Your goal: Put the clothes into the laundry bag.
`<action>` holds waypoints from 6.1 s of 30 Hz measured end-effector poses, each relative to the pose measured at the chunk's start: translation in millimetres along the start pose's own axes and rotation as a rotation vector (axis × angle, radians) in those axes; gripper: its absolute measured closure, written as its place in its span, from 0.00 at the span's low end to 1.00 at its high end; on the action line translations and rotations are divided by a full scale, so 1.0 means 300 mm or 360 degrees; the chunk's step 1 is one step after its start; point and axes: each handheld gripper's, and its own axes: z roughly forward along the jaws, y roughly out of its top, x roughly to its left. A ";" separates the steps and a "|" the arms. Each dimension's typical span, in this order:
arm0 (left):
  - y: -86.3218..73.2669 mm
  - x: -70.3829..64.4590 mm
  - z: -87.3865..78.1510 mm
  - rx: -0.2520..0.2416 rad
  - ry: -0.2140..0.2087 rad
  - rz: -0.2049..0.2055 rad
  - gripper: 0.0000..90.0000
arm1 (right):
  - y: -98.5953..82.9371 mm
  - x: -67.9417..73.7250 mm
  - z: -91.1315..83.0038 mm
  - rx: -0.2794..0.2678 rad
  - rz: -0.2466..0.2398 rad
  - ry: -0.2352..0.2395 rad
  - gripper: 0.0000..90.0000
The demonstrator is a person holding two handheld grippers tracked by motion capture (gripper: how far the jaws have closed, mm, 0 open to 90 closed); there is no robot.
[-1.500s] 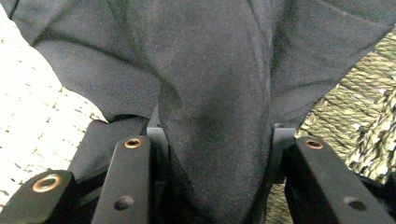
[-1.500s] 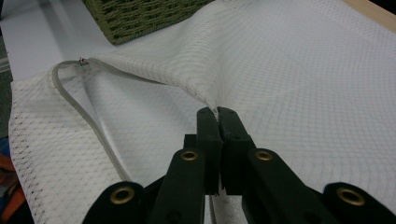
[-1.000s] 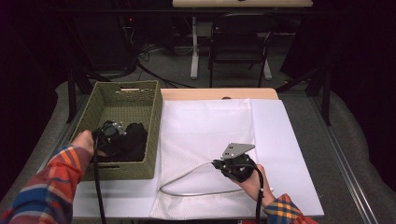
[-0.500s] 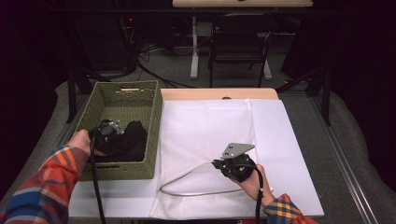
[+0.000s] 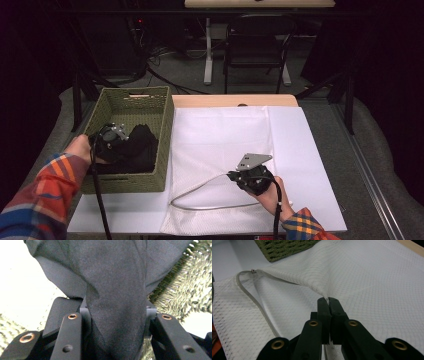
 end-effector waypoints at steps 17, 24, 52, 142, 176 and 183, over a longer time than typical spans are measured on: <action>0.010 -0.015 -0.103 -0.0007 0.0028 0.0003 0.66 | -0.002 -0.001 -0.003 -0.0002 0.0000 0.0005 0.99; 0.013 -0.018 -0.142 -0.0021 0.0043 -0.0006 0.66 | -0.001 -0.003 -0.002 -0.0001 -0.0001 0.0003 0.99; 0.035 -0.045 -0.323 -0.0091 0.0100 -0.0019 0.66 | -0.003 -0.009 0.002 0.0009 0.0015 0.0002 0.99; 0.123 -0.464 -0.355 -0.0301 -0.0216 0.0253 0.66 | 0.032 -0.015 0.011 -0.0008 0.0029 -0.0028 0.99; 0.217 -0.603 -0.233 -0.0319 -0.0271 0.0366 0.65 | 0.052 -0.021 0.007 -0.0033 0.0056 -0.0032 0.99; 0.234 -0.624 -0.211 -0.0332 -0.0291 0.0372 0.65 | 0.055 -0.023 0.003 -0.0039 0.0063 -0.0037 0.99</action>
